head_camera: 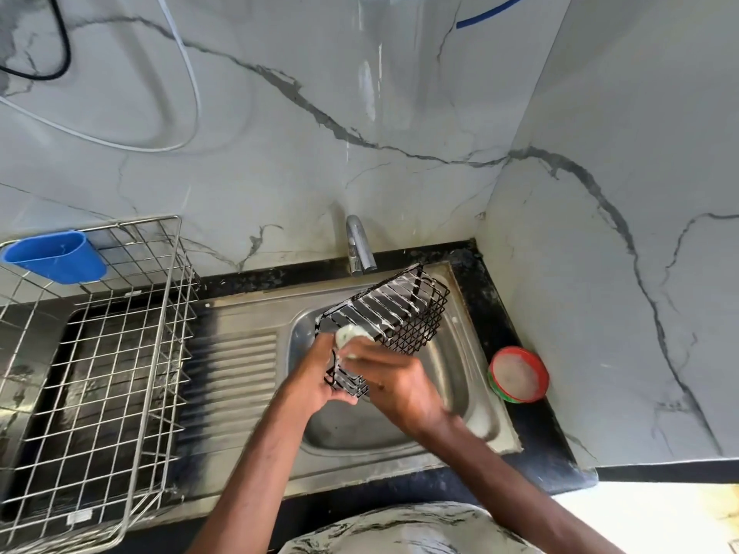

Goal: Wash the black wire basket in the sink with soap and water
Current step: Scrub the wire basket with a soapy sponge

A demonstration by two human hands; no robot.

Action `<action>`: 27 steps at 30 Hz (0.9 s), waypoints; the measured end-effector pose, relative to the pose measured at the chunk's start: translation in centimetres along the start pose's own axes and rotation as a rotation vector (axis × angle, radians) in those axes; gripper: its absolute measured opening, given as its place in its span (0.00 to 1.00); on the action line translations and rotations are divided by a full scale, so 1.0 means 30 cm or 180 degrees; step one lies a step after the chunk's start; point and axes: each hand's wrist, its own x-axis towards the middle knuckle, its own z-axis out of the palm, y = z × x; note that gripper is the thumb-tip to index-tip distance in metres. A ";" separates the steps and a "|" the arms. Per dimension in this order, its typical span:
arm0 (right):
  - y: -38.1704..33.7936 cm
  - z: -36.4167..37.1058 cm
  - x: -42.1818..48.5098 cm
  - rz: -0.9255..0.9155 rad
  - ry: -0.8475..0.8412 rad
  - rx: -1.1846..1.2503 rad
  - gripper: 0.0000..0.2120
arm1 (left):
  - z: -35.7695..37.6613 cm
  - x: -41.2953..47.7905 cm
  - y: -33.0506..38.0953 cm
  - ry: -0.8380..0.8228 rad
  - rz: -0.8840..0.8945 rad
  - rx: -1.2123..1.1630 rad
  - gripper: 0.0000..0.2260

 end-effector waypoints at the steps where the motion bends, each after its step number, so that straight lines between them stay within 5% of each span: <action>1: -0.011 0.001 -0.004 -0.0114 -0.0051 0.0020 0.17 | -0.002 0.002 -0.001 -0.0036 -0.0012 -0.0005 0.17; 6: 0.116 -0.065 0.003 0.0006 0.0169 -0.0239 0.26 | -0.025 -0.008 -0.008 -0.0151 0.0080 -0.0074 0.07; 16: 0.392 -0.181 0.013 0.1278 0.0904 -0.0688 0.24 | -0.040 0.005 -0.023 -0.0243 0.0108 -0.0156 0.05; 24: 0.179 -0.050 0.014 0.0467 0.0184 -0.0452 0.25 | -0.048 0.005 -0.024 -0.0064 0.0186 -0.0207 0.03; 27: 0.260 -0.098 0.029 0.0821 0.0342 -0.0554 0.23 | -0.075 0.010 -0.031 -0.0124 0.0224 -0.0104 0.02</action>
